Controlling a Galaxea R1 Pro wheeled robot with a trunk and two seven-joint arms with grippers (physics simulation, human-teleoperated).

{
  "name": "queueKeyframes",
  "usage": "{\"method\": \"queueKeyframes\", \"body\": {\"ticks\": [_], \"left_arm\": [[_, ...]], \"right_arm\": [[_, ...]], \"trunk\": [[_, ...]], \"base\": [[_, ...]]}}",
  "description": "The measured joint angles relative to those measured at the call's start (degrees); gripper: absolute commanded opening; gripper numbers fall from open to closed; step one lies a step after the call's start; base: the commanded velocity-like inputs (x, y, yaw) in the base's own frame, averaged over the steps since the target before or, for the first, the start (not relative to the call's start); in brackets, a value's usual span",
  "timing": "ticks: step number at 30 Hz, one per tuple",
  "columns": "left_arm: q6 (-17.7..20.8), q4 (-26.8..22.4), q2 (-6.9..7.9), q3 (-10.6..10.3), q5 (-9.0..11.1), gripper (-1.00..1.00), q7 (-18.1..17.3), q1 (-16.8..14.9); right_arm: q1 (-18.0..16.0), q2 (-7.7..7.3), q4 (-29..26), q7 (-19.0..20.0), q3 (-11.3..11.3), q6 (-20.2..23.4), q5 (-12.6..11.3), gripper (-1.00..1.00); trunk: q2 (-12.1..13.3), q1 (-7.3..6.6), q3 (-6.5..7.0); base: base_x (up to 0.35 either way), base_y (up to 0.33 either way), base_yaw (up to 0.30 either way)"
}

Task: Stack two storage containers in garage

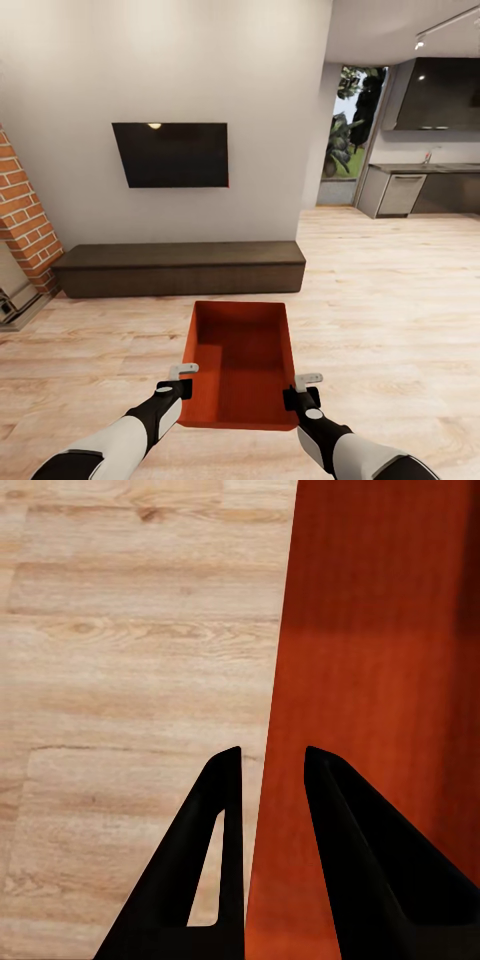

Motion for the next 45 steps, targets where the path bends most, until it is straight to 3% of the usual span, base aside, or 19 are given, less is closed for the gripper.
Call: {"method": "queueKeyframes", "body": {"ticks": [45], "left_arm": [[0.0,0.0,-0.04,-0.03,0.01,-1.0,0.08,0.0]], "right_arm": [[0.0,-0.04,0.02,0.07,0.08,-0.04,-0.14,-1.0]], "trunk": [[0.01,0.0,4.04]], "base": [[0.0,0.0,0.0]]}}
